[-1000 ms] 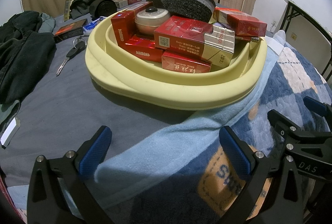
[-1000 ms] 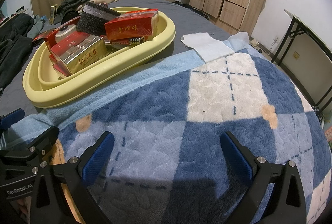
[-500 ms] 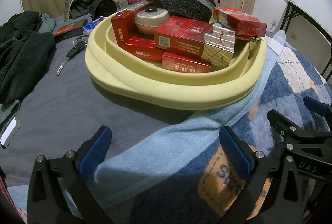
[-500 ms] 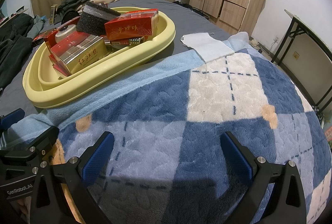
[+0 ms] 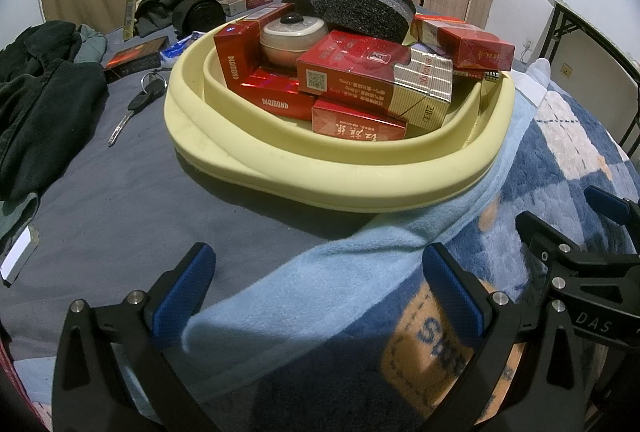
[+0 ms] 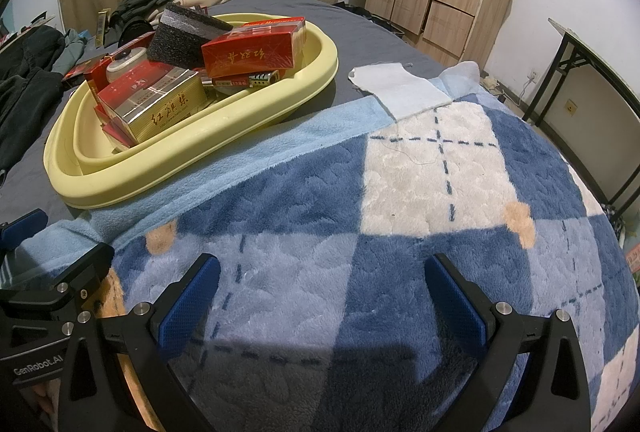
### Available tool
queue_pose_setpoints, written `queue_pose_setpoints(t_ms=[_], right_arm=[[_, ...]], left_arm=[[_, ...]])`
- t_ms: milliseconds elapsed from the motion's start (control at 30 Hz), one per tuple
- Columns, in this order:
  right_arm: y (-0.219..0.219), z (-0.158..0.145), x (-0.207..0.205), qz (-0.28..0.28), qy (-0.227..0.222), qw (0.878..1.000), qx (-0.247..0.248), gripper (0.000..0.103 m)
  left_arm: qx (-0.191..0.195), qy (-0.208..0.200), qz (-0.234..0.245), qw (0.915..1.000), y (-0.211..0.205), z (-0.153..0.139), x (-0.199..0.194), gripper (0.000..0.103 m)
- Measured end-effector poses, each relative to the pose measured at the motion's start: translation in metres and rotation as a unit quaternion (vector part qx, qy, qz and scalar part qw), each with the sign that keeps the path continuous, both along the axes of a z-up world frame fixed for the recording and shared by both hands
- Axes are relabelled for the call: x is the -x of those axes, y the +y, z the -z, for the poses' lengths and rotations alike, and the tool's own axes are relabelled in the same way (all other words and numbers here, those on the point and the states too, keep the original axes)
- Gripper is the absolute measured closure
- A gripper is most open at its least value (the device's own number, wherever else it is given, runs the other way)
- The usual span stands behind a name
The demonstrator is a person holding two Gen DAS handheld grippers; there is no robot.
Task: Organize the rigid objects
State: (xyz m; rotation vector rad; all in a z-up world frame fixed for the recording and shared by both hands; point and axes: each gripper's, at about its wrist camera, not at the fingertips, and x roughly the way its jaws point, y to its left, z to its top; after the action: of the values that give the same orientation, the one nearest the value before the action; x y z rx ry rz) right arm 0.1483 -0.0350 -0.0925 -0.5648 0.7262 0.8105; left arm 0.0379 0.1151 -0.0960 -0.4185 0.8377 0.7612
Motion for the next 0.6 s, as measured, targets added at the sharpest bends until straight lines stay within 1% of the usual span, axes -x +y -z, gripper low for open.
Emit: queue_pose_setpoints(t_ms=[600], right_arm=[[-0.0001,0.0000,-0.0003,0.000,0.000,1.000,0.000,0.000]], left_arm=[[0.000,0.000,0.000,1.0000,0.0002,0.0000,0.0000,0.000]])
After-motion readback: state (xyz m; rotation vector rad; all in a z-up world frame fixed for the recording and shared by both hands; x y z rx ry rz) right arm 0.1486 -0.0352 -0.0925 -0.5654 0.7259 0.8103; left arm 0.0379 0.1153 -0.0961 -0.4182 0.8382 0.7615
